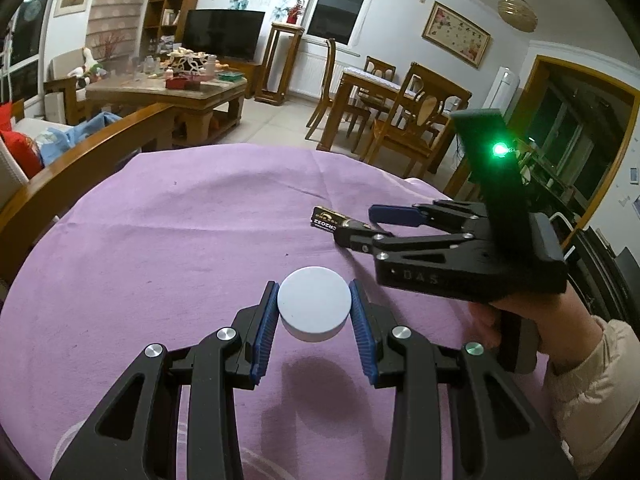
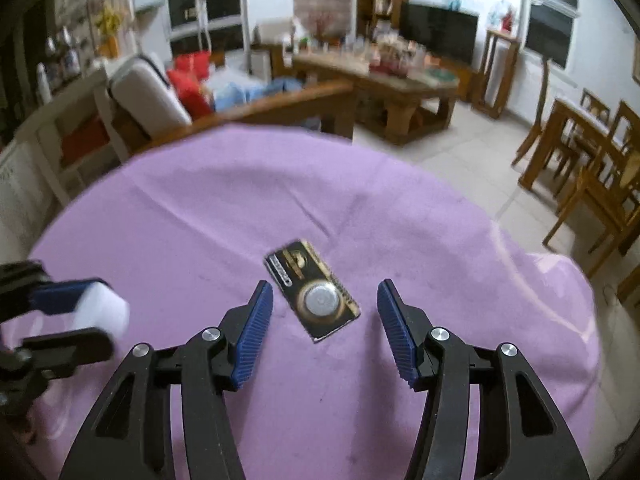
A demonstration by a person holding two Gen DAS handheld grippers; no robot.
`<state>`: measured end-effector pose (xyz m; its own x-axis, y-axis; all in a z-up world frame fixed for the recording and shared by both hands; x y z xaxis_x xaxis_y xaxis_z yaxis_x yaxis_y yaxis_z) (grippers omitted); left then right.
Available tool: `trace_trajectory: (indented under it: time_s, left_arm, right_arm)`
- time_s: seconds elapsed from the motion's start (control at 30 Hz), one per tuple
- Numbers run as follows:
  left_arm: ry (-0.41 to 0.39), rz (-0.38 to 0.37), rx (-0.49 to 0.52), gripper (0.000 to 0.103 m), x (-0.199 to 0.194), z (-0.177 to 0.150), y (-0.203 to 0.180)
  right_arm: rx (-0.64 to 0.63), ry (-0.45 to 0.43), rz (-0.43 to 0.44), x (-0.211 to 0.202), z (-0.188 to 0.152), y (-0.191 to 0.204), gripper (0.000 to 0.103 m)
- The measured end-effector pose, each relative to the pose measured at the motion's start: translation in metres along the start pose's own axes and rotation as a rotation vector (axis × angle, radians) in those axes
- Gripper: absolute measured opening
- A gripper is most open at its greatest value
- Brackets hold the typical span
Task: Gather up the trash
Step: 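Grasp the white cap with the left tool while the right tool grasps the coin battery card, then carry the white cap and battery card over the bin while both tools open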
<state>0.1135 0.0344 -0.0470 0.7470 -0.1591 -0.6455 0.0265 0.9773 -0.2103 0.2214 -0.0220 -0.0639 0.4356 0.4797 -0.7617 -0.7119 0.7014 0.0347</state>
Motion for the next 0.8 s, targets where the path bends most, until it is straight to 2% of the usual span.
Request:
trace_trajectory:
  time_s: [0.03,0.2,0.33,0.5,0.6,0.7,0.8]
  left_arm:
    - [0.001,0.001,-0.001,0.036,0.0,0.0,0.0]
    - [-0.006,-0.006,0.002,0.036,-0.001,0.0,0.0]
    - [-0.011,-0.015,0.003,0.036,-0.001,0.0,-0.001]
    - [-0.067,-0.062,0.045,0.036,-0.009,0.005,-0.013]
    - [-0.114,-0.135,0.091,0.036,-0.015,0.007,-0.031]
    - [-0.148,-0.191,0.132,0.036,-0.016,0.007,-0.052]
    - [-0.153,-0.256,0.155,0.036,-0.015,0.006,-0.077]
  right_arm:
    - [-0.014,0.007,0.004,-0.001,0.0,0.002,0.031]
    - [-0.017,-0.01,-0.002,-0.007,-0.01,0.011,0.03]
    - [0.09,-0.108,0.067,-0.038,-0.015,0.006,0.03]
    - [0.226,-0.272,0.119,-0.112,-0.031,-0.017,0.03]
    - [0.32,-0.367,0.12,-0.161,-0.052,-0.042,0.03]
    - [0.421,-0.449,0.098,-0.209,-0.084,-0.077,0.03]
    - [0.502,-0.517,0.036,-0.255,-0.123,-0.114,0.03]
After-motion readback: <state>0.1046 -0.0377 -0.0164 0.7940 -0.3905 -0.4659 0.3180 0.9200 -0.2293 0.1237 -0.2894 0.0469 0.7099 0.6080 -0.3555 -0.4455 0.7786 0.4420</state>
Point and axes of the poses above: each gripper's, at about its wrist camera, not at the fingertips, and x roughly the way its jaws point, y to its left, z to its top, the point moved 6 cm from there along x, roughly the way its jaws point, and after that the axes turned 4 degrees about x, right-handed, at the moved point
